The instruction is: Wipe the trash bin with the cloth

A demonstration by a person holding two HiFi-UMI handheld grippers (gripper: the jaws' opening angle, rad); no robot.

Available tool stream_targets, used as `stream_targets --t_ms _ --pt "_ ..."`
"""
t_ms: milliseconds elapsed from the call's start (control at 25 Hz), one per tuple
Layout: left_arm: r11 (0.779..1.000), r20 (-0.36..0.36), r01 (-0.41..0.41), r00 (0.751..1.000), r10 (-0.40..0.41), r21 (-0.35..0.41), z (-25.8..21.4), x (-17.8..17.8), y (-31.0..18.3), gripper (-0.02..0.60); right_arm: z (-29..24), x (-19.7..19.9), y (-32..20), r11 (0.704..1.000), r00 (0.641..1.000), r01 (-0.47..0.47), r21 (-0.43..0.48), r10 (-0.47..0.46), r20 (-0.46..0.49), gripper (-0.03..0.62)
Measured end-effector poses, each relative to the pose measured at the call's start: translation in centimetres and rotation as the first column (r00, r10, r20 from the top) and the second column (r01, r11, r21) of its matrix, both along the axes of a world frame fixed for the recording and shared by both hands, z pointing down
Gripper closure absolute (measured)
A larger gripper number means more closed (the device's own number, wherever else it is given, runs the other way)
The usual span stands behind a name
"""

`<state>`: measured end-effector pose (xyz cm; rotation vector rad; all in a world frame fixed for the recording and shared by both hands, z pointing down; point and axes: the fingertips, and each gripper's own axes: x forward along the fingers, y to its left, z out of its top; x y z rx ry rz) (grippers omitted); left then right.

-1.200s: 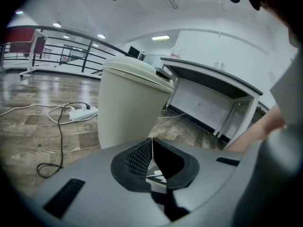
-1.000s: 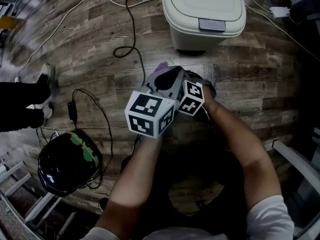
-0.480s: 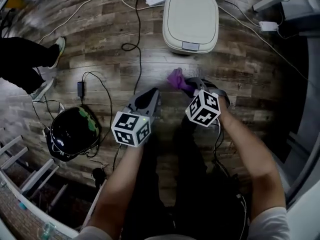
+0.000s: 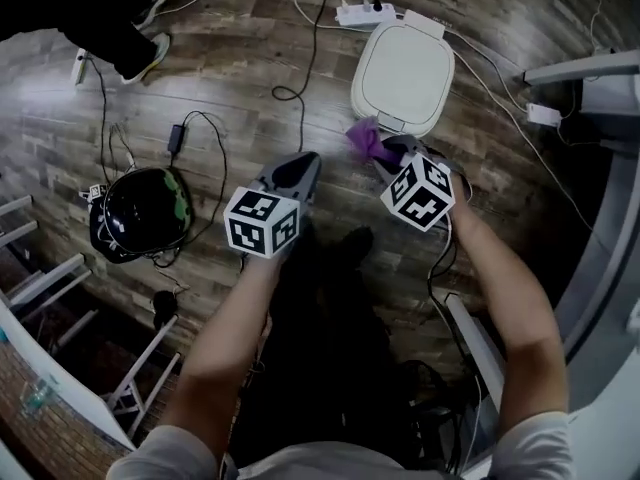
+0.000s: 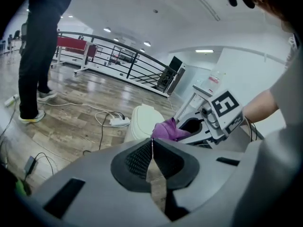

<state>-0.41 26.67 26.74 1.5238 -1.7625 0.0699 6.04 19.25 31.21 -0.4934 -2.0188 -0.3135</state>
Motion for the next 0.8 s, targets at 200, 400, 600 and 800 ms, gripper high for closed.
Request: stream_targets --t_ms 200,400,600,800 --pt "0.997 -0.040 0.073 0.997 -0.072 0.018 -0.6 -2.4 -0.6 0.572 -1.7 -3.7 -4.1 1.000 0.995 0.015 0.012 -0.014 -0.097 0.502" --pt "0.992 -0.092 0.122 0.989 -0.118 0.035 0.2 -5.1 -2.9 0.572 -1.7 -10.4 -9.6 0.999 0.979 0.024 0.035 -0.017 -0.201 0.502" --pt "0.979 -0.174 0.203 0.964 -0.200 0.003 2.5 -8.3 -4.6 0.572 0.2 -17.5 -14.7 0.999 0.943 0.035 0.032 -0.022 -0.333 0.502" --pt "0.960 -0.217 0.278 0.936 -0.277 -0.027 4.4 -10.6 -5.2 0.572 2.4 -22.0 -19.2 0.995 0.883 0.075 0.073 -0.032 -0.468 0.502"
